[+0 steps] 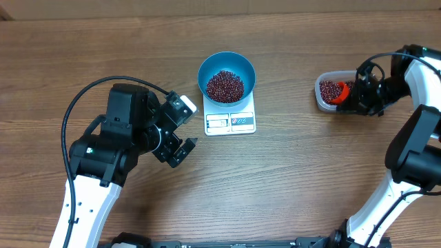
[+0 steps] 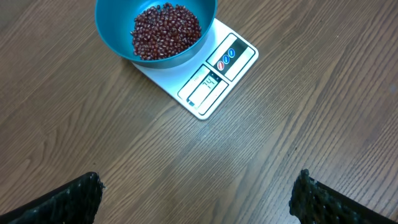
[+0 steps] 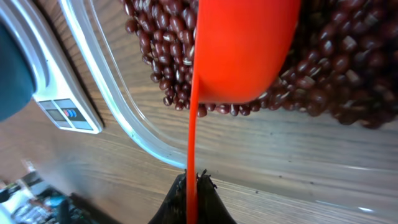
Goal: Scoop item into bowl and weigh 150g on scale
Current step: 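Dip the red scoop into the beans in the tub with the right gripper, then scoop beans by dragging the red scoop through the tub, then lift the filled scoop and carry it left over the teal bowl, then tilt the red scoop with the right gripper to pour beans into the bowl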
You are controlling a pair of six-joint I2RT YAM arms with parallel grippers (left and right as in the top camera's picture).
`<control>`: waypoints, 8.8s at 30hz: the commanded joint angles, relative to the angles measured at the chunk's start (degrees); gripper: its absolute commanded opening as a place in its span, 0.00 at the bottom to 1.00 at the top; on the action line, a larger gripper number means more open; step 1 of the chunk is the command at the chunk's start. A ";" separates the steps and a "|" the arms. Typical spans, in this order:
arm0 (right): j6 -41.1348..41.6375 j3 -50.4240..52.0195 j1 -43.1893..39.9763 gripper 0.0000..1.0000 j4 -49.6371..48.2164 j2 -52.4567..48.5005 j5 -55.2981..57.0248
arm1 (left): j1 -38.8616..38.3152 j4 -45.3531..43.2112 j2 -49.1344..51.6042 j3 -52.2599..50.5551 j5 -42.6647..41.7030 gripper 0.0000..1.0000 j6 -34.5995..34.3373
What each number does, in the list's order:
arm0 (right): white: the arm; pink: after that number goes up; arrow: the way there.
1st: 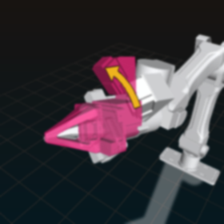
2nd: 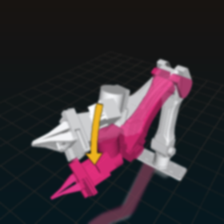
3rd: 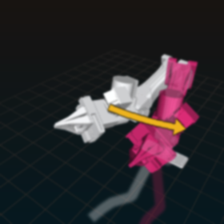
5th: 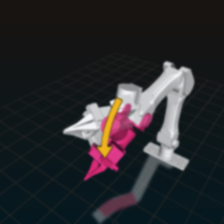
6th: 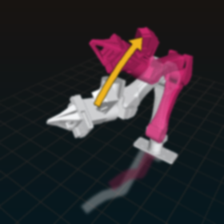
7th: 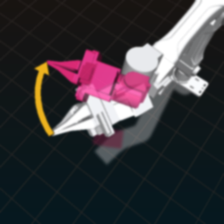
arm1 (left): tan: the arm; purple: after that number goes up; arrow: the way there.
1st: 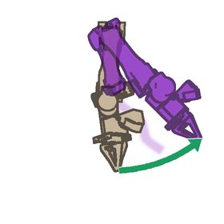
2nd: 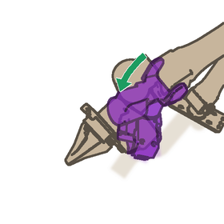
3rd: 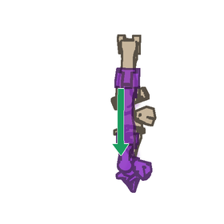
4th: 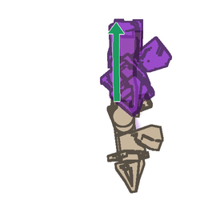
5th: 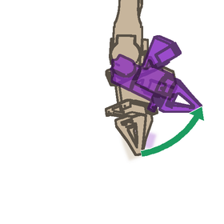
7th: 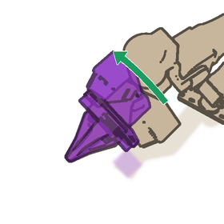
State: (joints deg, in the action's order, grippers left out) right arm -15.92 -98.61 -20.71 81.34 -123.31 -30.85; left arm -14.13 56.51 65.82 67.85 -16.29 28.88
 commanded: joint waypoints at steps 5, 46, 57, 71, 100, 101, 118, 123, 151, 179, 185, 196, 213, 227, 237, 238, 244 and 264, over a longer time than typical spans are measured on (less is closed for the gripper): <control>-4.33 1.86 -0.04 0.04 -2.03 -0.44 -9.84 | 0.28 -0.17 0.20 1.31 0.00 1.00 -0.61; -13.14 1.86 -10.03 0.04 8.57 -0.44 -19.85 | 0.24 -0.17 0.20 1.31 0.00 1.00 -0.61; -13.16 1.86 -10.03 0.04 9.29 -0.44 -19.87 | 0.24 -0.17 0.20 1.31 0.00 1.00 -0.61; -19.12 1.86 -10.03 0.04 13.49 -0.44 -23.06 | 0.24 -0.17 0.20 1.31 0.00 1.00 -0.61; -19.54 1.86 -10.19 0.04 15.82 -0.42 -24.55 | 0.24 -0.17 0.20 1.31 0.00 1.00 -0.61; -19.54 1.86 -10.16 0.04 15.82 -0.42 -25.14 | 0.24 -0.17 0.20 1.31 0.00 1.00 -0.61; -19.54 1.84 -8.11 0.04 15.82 -0.31 -31.43 | 0.24 -0.17 0.20 1.31 0.00 1.00 -0.61; -19.56 1.77 -5.31 0.04 15.82 -0.02 -33.88 | 0.24 -0.17 0.20 1.31 0.00 1.00 -0.61; -18.84 -4.35 21.62 0.04 13.99 0.57 -44.06 | 0.24 -0.17 0.20 1.31 0.00 1.00 -0.61; 6.23 -17.42 39.65 0.04 -1.20 0.63 3.21 | 0.24 -0.17 0.20 1.31 0.00 1.00 -0.61; 7.15 -17.42 42.80 0.04 -1.38 0.63 11.23 | 0.24 -0.17 0.20 1.31 0.00 1.00 -0.61; 7.13 -17.70 43.85 0.04 -1.42 0.63 13.27 | 0.24 -0.17 0.20 1.31 0.00 1.00 -0.61; 6.47 -21.79 43.91 0.04 -2.05 0.63 16.94 | 0.24 -0.17 0.20 1.31 0.00 1.00 -0.61; 6.49 -21.92 46.80 0.04 -3.65 0.63 29.94 | 0.24 -0.17 0.20 1.31 0.00 1.00 -0.61; 6.78 -22.38 51.69 0.04 -3.06 1.66 42.07 | 0.24 -0.17 0.20 1.31 0.00 1.00 -0.61; 6.78 -22.38 52.06 0.04 -3.06 1.75 42.84 | 0.24 -0.17 0.20 1.31 0.00 1.00 -0.61; 6.99 -22.40 54.55 0.04 -3.21 2.23 50.07 | 0.24 -0.17 0.20 1.31 0.00 1.00 -0.61; 7.13 -22.49 55.84 0.04 -4.11 7.06 51.84 | 0.24 -0.17 0.20 1.31 0.00 1.00 -0.61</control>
State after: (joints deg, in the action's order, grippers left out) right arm -9.06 -119.07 34.96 77.30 -118.93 20.03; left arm -14.13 56.53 65.82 67.85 -16.29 28.88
